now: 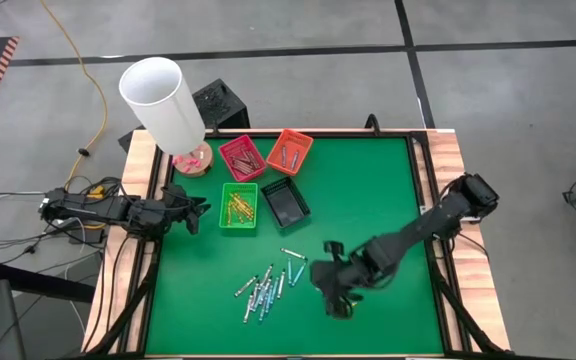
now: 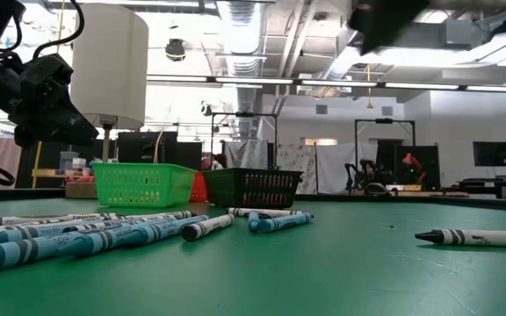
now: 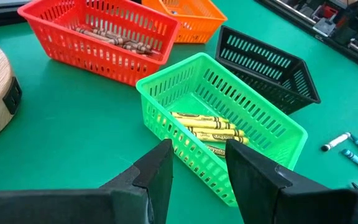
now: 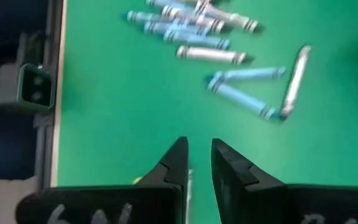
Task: Sort crayons
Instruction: Put the black crayon into the black bin
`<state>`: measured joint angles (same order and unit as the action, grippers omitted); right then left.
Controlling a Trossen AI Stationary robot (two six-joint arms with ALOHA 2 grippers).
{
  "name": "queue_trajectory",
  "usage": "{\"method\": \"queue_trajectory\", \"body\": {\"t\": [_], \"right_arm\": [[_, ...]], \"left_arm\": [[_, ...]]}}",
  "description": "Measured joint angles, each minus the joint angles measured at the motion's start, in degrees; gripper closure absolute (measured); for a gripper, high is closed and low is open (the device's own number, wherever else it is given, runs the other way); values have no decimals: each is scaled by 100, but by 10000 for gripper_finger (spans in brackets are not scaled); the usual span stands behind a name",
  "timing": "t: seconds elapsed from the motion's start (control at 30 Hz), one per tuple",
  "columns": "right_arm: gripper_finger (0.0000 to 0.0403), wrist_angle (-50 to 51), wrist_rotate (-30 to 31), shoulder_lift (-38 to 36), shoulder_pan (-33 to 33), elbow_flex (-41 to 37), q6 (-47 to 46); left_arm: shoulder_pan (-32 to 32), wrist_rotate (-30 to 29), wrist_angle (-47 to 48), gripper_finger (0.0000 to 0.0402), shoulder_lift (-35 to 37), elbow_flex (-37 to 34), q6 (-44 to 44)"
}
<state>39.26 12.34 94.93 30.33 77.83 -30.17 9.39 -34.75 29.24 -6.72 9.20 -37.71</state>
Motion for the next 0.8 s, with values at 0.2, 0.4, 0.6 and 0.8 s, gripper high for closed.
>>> {"method": "queue_trajectory", "body": {"t": [0.2, 0.4, 0.6, 0.8], "right_arm": [[335, 11, -3, -1, 468, -424, -1104], [335, -47, 0, -1, 722, -747, -1426], [335, -61, 102, -1, 614, -1023, -1521], [335, -232, 0, -1, 472, -1227, -1301]], "left_arm": [[2, -18, 0, 265, 0, 1, 0], [0, -20, 0, 265, 0, 0, 0], [2, -50, 2, 265, 0, -1, 0], [0, -155, 0, 265, 0, 0, 0]]}}
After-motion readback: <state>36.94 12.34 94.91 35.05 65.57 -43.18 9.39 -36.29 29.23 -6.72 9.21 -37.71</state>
